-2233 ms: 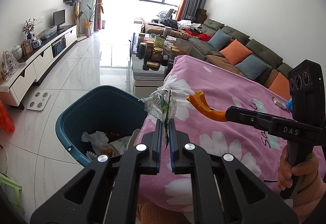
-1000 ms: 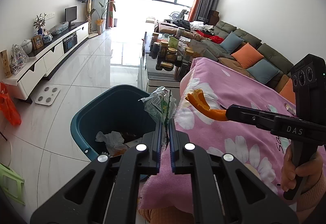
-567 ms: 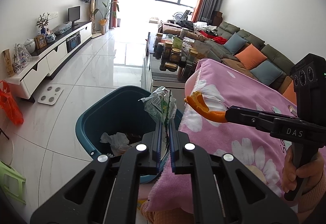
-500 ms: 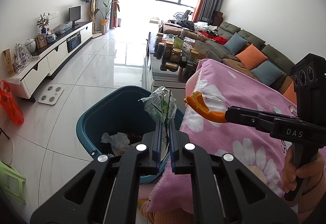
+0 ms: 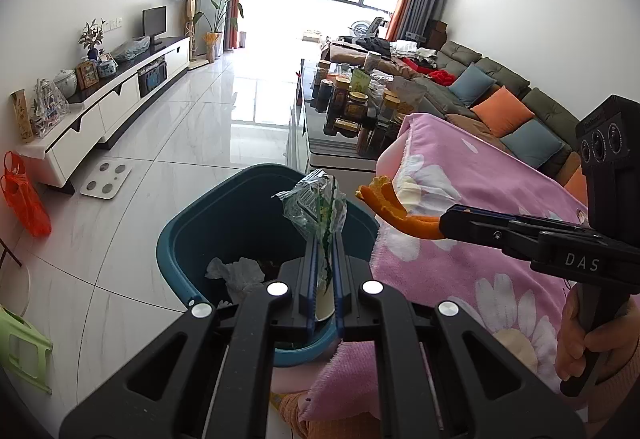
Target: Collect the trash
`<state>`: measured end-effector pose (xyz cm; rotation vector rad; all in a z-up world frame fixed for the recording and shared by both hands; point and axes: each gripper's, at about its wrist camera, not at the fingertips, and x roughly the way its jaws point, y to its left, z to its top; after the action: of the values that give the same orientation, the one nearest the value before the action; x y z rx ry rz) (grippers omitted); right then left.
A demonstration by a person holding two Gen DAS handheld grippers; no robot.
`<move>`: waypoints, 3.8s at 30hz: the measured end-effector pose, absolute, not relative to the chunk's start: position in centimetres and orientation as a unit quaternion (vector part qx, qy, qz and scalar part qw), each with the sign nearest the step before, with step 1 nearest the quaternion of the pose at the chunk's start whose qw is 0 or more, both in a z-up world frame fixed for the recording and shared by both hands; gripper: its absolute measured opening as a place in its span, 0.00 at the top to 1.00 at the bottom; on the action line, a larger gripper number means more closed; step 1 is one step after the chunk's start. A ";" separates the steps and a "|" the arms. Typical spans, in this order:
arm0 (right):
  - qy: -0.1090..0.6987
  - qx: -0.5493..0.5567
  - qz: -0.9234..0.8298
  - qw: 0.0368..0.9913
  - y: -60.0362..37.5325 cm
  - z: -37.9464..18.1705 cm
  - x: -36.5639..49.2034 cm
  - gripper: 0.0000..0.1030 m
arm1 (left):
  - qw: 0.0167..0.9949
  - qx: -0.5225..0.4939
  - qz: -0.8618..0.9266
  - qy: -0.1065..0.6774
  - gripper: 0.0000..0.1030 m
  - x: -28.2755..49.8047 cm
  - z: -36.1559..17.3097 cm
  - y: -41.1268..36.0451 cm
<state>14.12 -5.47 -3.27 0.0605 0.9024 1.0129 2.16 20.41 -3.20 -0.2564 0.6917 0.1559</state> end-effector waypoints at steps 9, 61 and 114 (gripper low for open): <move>0.429 0.006 0.467 0.773 -2.7 -3.7 14.3 0.85 | 0.921 -0.129 0.093 0.355 0.93 3.4 -4.6 21.4; 0.216 0.004 0.226 0.950 -22.2 -1.5 4.7 0.06 | 0.974 -0.048 0.094 0.202 0.05 -3.3 -1.1 9.0; 0.149 0.048 0.088 0.984 -31.7 -1.7 -1.2 0.06 | 0.990 0.000 0.033 0.138 0.05 -3.3 -0.5 -1.1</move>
<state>-1.24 -31.69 -1.65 0.0975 0.2995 0.1761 -3.29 -1.06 -0.52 -0.0004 0.2778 0.0665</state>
